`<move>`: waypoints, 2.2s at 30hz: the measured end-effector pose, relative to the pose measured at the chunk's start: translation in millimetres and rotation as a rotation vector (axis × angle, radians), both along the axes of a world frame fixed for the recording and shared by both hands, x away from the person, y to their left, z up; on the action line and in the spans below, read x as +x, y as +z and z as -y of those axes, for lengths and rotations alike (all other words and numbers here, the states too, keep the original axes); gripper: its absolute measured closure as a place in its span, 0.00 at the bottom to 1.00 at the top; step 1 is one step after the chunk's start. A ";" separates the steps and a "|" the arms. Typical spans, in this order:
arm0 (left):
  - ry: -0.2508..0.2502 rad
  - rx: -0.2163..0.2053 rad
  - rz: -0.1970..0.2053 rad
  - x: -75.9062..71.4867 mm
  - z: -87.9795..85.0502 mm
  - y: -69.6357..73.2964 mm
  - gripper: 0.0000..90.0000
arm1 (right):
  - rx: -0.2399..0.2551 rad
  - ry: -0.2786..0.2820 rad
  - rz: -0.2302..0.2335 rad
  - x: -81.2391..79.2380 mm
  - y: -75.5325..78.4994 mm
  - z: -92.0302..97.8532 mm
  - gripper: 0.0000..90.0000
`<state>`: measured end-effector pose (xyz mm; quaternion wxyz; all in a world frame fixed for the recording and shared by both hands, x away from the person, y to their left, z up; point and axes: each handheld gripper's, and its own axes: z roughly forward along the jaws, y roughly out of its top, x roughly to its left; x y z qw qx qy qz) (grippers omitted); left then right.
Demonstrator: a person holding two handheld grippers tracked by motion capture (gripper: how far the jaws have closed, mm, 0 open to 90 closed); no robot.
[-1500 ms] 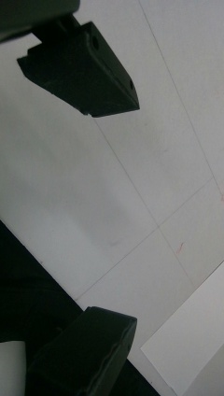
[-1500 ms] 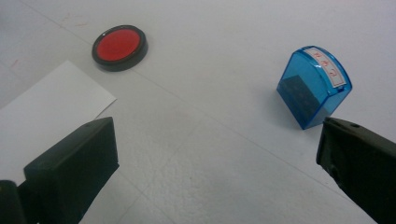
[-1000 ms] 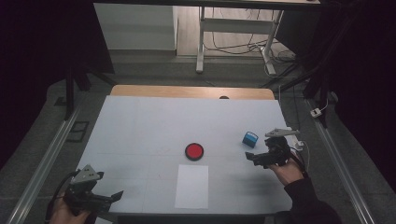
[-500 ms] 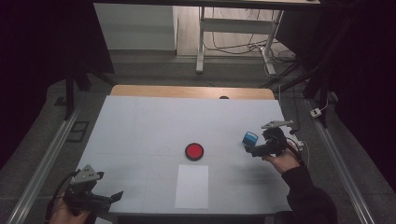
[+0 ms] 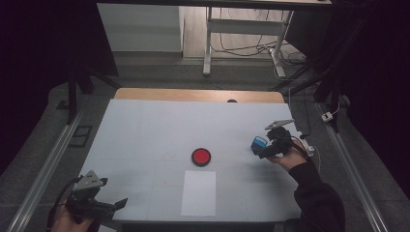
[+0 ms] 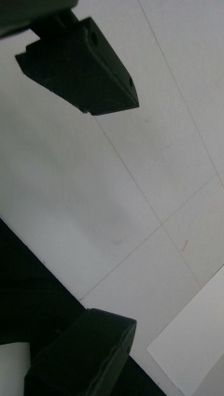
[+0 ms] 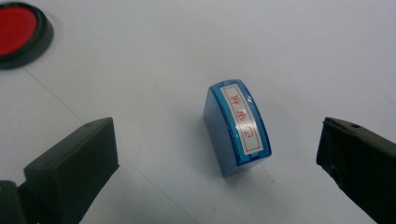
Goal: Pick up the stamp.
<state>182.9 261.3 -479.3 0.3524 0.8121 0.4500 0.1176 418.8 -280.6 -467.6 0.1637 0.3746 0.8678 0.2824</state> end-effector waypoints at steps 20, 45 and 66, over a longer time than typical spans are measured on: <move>-0.004 0.003 -0.003 0.2 0.6 -0.2 0.01 | -0.016 0.075 -0.060 21.2 -3.1 0.9 0.34; -0.007 0.008 -0.005 0.5 1.3 -0.4 0.02 | 0.016 0.111 -0.083 28.9 -1.2 7.9 0.78; -0.017 0.011 -0.008 0.5 2.0 -0.5 0.02 | 0.084 0.106 -0.034 9.9 16.0 4.5 0.78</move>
